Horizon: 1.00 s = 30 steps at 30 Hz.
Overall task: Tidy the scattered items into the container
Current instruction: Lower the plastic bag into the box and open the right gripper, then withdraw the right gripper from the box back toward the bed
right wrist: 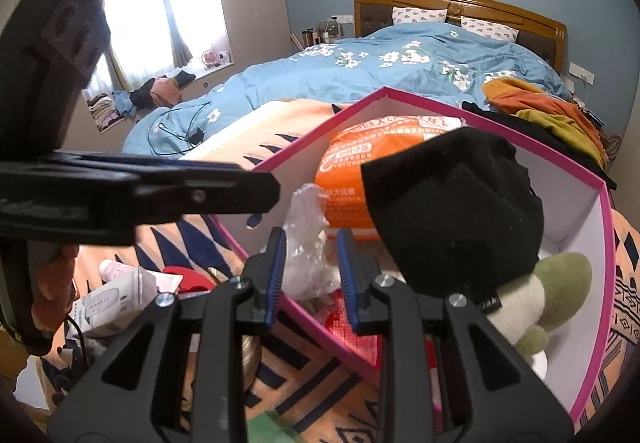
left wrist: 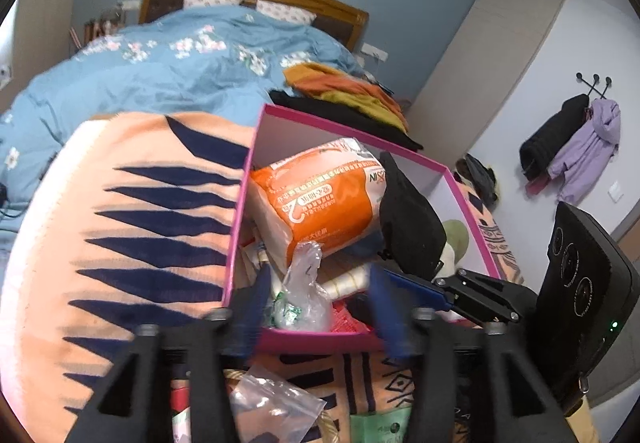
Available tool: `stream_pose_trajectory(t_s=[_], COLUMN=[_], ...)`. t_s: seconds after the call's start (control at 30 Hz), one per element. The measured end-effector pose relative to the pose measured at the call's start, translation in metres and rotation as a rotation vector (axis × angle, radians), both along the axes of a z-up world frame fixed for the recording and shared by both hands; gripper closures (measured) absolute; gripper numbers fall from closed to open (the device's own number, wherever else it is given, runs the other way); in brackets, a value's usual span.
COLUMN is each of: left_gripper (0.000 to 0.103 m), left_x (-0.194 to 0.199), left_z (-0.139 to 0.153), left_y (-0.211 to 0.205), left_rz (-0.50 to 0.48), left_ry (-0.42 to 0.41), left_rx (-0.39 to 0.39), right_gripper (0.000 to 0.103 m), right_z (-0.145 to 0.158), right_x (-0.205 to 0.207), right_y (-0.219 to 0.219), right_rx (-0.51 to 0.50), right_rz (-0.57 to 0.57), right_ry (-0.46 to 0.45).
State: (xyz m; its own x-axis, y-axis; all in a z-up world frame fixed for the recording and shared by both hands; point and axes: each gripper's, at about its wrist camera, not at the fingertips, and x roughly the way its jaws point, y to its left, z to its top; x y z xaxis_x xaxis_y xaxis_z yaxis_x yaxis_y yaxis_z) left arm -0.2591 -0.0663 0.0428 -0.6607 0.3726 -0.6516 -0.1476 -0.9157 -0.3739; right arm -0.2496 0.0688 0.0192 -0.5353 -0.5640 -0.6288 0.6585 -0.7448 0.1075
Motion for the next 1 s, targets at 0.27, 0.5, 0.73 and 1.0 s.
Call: stream_pose_trajectory(t_s=[0.27, 0.5, 0.73, 1.0], left_gripper=[0.006, 0.000, 0.000, 0.000], left_x=[0.039, 0.064, 0.079, 0.099], left_z=[0.017, 0.018, 0.019, 0.024], left_y=[0.008, 0.027, 0.041, 0.043], left_rz=[0.042, 0.052, 0.068, 0.057], left_ry=[0.126, 0.191, 0.230, 0.227], left_rx=[-0.036, -0.106, -0.144, -0.152], right_gripper=[0.042, 0.023, 0.014, 0.002], right_z=[0.010, 0.016, 0.021, 0.022], right_x=[0.019, 0.040, 0.056, 0.077], right_y=[0.024, 0.042, 0.064, 0.088], right_rx=[-0.077, -0.111, -0.134, -0.167], right_rz=[-0.023, -0.049, -0.103, -0.134], right_ry=[0.020, 0.040, 0.065, 0.072])
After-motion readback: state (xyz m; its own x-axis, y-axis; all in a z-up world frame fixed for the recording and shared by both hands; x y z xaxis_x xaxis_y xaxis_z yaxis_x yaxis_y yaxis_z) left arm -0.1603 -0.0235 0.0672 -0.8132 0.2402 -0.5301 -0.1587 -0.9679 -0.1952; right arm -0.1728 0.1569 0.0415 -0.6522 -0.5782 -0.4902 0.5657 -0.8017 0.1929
